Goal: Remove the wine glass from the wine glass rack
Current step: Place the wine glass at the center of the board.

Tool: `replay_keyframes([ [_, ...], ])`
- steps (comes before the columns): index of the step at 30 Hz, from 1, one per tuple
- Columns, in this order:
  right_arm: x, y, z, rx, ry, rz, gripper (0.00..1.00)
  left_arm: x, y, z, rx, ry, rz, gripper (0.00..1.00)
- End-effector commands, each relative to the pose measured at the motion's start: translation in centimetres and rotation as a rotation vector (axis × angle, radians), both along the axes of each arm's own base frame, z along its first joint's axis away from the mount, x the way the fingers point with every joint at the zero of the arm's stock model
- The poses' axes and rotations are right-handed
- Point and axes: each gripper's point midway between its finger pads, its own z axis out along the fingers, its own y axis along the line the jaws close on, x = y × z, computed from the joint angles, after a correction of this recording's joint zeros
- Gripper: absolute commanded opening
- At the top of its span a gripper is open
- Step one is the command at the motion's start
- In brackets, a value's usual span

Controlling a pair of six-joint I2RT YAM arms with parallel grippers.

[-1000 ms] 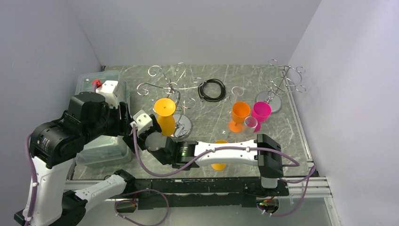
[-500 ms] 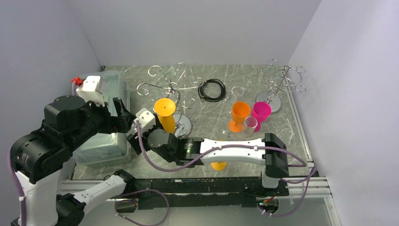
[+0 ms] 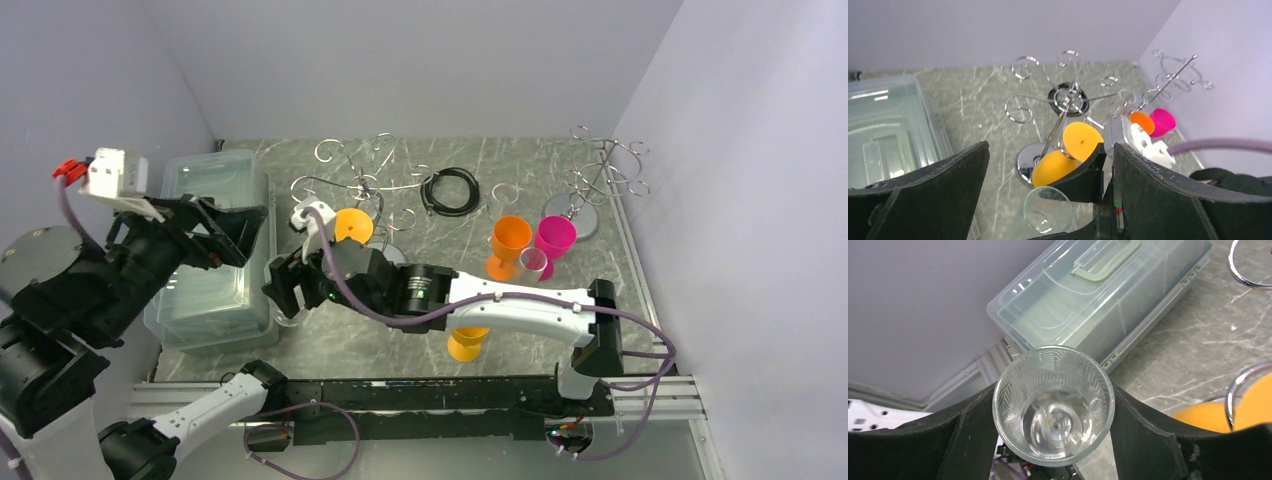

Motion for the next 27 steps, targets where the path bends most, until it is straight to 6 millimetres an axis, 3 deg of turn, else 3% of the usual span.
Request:
replay_keyframes([
  [1, -0.4, -2.3, 8.6, 0.231, 0.094, 0.025, 0.40, -0.3, -0.4, 3.7, -0.044, -0.154, -0.038, 0.99],
  [6, 0.8, -1.6, 6.0, 0.161, 0.134, -0.027, 0.39, 1.2, -0.6, 1.2, -0.032, -0.092, 0.001, 0.99],
  [9, 0.9, -1.8, 4.7, 0.144, 0.142, -0.039, 0.38, 1.8, 0.4, -1.4, -0.007, -0.017, 0.072, 0.98],
  [12, 0.7, -2.3, 3.3, 0.119, 0.152, -0.040, 0.37, 1.7, 1.1, -2.9, -0.008, 0.014, 0.110, 0.98],
  [16, -0.2, -2.8, 0.3, 0.082, 0.164, -0.023, 0.36, 1.5, 1.5, -3.7, -0.023, 0.021, 0.129, 0.97],
  [27, -2.4, -3.7, -2.1, 0.007, 0.058, -0.046, 0.36, 1.7, 1.5, -4.8, -0.014, 0.048, 0.145, 0.97],
])
